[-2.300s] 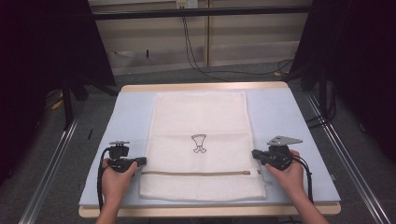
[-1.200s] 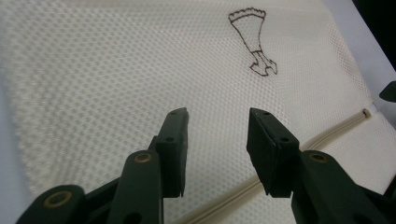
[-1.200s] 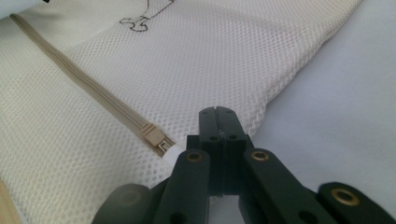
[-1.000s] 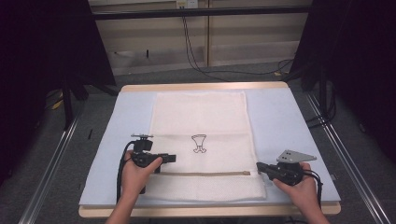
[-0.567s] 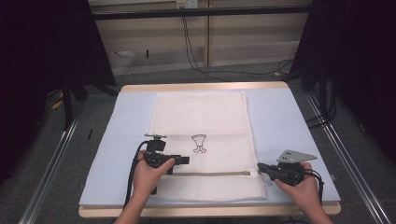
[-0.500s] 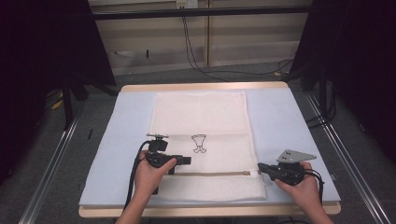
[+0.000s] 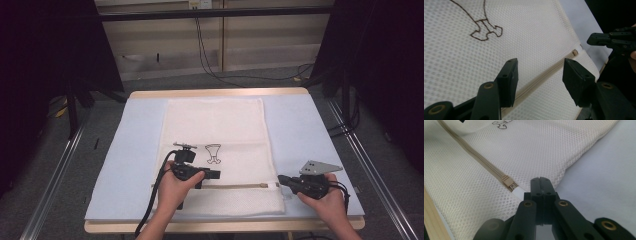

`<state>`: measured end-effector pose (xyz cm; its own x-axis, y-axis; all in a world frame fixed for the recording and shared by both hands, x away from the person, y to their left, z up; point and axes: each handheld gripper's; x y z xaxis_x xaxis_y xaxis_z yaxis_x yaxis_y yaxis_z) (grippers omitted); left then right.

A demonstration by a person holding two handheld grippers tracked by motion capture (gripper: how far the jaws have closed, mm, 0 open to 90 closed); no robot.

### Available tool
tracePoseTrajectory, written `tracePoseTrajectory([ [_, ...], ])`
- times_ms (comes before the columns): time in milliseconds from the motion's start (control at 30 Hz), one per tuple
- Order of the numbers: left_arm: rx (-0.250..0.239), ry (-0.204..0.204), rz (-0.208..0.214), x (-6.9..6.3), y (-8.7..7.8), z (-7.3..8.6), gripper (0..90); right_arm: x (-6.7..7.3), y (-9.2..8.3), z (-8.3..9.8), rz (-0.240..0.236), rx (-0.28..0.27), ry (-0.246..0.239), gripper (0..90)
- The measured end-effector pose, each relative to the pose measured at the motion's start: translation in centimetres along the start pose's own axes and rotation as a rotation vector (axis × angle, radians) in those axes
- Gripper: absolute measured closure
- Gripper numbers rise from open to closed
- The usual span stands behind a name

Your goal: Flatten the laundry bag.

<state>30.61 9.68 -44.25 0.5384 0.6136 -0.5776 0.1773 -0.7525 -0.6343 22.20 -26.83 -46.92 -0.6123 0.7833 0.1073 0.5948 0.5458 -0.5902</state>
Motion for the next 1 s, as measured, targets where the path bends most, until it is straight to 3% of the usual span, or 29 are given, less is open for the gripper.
tracePoseTrajectory([
  [467, 0.019, 0.008, 0.009, -0.7, 1.0, -0.3, 43.7, -0.7, 0.1, -0.3, -0.009, -0.019, 0.028, 90.0],
  [767, 0.020, 0.000, 0.011, -0.6, 1.2, -0.3, 42.7, -0.7, 0.5, -0.4, -0.021, -0.014, 0.024, 90.0],
  [1000, 0.024, -0.012, 0.038, -0.9, 1.5, -0.3, 42.4, -0.7, 0.9, -0.6, -0.030, 0.000, 0.014, 90.0],
])
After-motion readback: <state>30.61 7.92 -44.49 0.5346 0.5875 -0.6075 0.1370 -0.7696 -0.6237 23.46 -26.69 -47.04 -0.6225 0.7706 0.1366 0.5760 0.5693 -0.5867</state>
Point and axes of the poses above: each handheld gripper's, and its own axes: y roughly forward along the jaws, z roughly out of its underside, x roughly to its left
